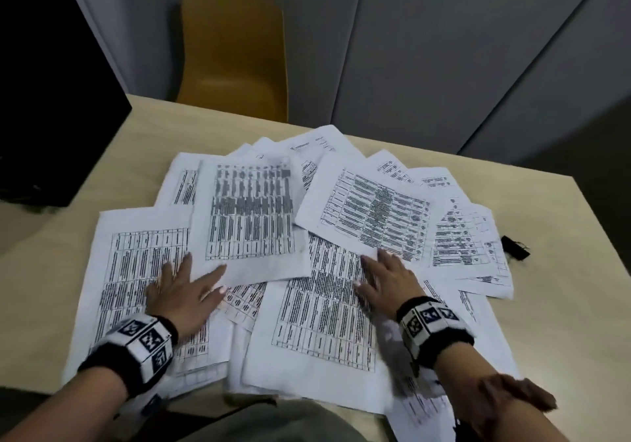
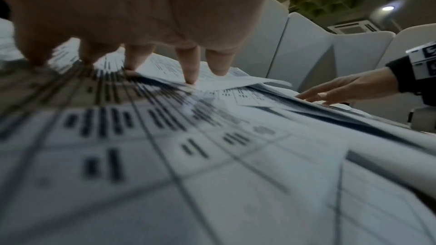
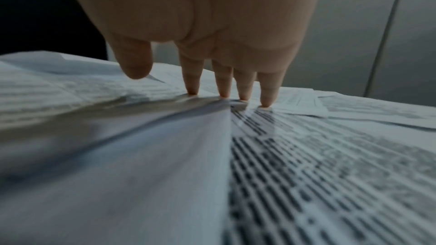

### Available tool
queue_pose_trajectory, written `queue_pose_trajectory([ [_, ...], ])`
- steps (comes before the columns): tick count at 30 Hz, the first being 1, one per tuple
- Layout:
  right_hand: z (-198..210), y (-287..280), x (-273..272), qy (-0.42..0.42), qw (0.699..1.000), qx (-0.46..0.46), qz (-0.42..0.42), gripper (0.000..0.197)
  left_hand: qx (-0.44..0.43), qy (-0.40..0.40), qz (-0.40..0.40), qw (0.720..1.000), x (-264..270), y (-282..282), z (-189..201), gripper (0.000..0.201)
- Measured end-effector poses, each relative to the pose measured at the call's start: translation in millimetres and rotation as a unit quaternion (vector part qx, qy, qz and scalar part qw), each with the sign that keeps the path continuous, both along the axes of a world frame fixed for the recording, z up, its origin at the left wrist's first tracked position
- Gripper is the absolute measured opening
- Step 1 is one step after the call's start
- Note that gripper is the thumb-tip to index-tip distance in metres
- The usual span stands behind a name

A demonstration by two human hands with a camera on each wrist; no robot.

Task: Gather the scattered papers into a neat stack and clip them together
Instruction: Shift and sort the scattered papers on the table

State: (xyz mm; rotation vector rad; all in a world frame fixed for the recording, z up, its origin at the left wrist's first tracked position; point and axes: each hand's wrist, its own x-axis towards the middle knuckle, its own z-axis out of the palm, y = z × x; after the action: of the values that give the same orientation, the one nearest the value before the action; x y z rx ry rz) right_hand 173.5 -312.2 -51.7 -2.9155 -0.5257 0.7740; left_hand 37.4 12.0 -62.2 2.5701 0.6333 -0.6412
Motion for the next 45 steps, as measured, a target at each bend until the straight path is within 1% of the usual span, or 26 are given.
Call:
queue_pose_trajectory([
  [2,5.2,-2.8,-8.6,-0.003,0.999,0.024,0.036,0.104,-0.054,-0.046,0.018,0.997,-0.2,10.4,2.0,0.052],
  [3,7.0,-6.3,-9.9,-0.003,0.998,0.045,0.038,0.106,-0.099,-0.080,0.054,0.990,0.3,13.3,6.1,0.053],
  [4,9.4,-10.5,-10.3,-0.003,0.997,0.067,0.031,0.099,-0.130,-0.116,0.088,0.981,1.4,15.0,8.8,0.051],
  [5,10.5,-14.5,-8.5,-0.011,0.995,0.095,0.014,0.083,-0.138,-0.156,0.111,0.972,3.4,16.0,10.1,0.045],
  [7,7.2,-24.4,-1.0,-0.079,0.985,0.146,-0.054,0.047,-0.092,-0.201,0.134,0.966,9.4,10.9,13.1,0.043],
  [8,5.4,-28.1,3.9,-0.113,0.977,0.149,-0.106,0.044,-0.064,-0.207,0.148,0.965,13.3,8.2,12.4,0.053],
  [9,3.0,-32.8,9.1,-0.120,0.971,0.133,-0.159,0.049,-0.055,-0.200,0.172,0.963,16.9,3.2,11.1,0.067],
  [11,1.1,-36.2,15.0,-0.063,0.971,0.072,-0.221,0.062,-0.070,-0.185,0.211,0.957,22.3,-8.5,11.5,0.090],
  [12,1.4,-35.3,14.0,-0.033,0.977,0.033,-0.209,0.065,-0.081,-0.183,0.223,0.954,23.4,-14.8,10.1,0.093],
  [15,3.8,-23.7,-6.7,-0.004,0.994,-0.013,-0.110,0.065,-0.122,-0.187,0.237,0.946,22.9,-34.1,14.2,0.079],
  [18,11.5,-17.2,-35.3,0.010,0.999,0.021,-0.047,0.055,-0.179,-0.163,0.236,0.941,19.8,-44.6,22.0,0.056],
  [19,13.7,-18.2,-38.6,0.011,0.997,0.050,-0.054,0.045,-0.196,-0.151,0.234,0.940,19.0,-44.9,23.3,0.049],
  [21,17.3,-19.3,-34.3,0.021,0.979,0.146,-0.139,0.034,-0.225,-0.126,0.221,0.940,15.8,-43.6,24.9,0.042],
  [22,18.0,-20.8,-28.5,0.015,0.962,0.184,-0.200,0.037,-0.230,-0.113,0.207,0.944,15.0,-43.9,25.2,0.040],
  [24,17.8,-23.6,-11.2,-0.015,0.931,0.207,-0.299,0.053,-0.228,-0.087,0.184,0.952,12.4,-44.7,24.6,0.038],
  [26,17.4,-22.5,2.4,-0.002,0.912,0.211,-0.353,0.058,-0.229,-0.076,0.179,0.954,10.9,-44.9,22.2,0.038],
  [28,14.8,-17.6,6.9,0.031,0.913,0.199,-0.355,0.043,-0.241,-0.071,0.189,0.949,10.0,-46.0,19.6,0.039],
  [30,13.3,-14.7,4.1,0.009,0.922,0.196,-0.335,0.022,-0.244,-0.073,0.201,0.946,8.3,-45.9,15.9,0.040],
  [32,13.9,-17.8,-1.9,-0.049,0.914,0.229,-0.332,0.017,-0.250,-0.087,0.222,0.938,6.3,-44.2,12.2,0.041],
  [34,18.3,-24.7,-9.0,-0.089,0.892,0.273,-0.349,0.013,-0.257,-0.105,0.242,0.930,4.6,-42.6,10.3,0.037],
  [36,20.7,-30.5,-22.7,-0.042,0.881,0.296,-0.365,0.017,-0.263,-0.115,0.250,0.925,4.7,-42.4,10.0,0.031],
  [39,23.0,-29.8,-55.1,0.127,0.922,0.229,-0.284,0.023,-0.270,-0.129,0.248,0.922,7.6,-40.8,9.6,0.031],
  [41,28.0,-30.1,-67.1,0.224,0.934,0.176,-0.217,0.027,-0.264,-0.134,0.242,0.924,9.0,-39.2,10.7,0.032],
  [42,31.4,-30.9,-64.9,0.212,0.944,0.154,-0.201,0.032,-0.260,-0.135,0.239,0.926,8.9,-37.4,11.5,0.033],
  [44,37.1,-33.2,-50.8,0.066,0.966,0.122,-0.219,0.031,-0.255,-0.136,0.229,0.930,8.9,-33.3,11.1,0.032],
  [45,39.4,-32.5,-41.2,-0.007,0.958,0.143,-0.251,0.028,-0.252,-0.134,0.222,0.932,9.7,-31.9,11.0,0.032],
])
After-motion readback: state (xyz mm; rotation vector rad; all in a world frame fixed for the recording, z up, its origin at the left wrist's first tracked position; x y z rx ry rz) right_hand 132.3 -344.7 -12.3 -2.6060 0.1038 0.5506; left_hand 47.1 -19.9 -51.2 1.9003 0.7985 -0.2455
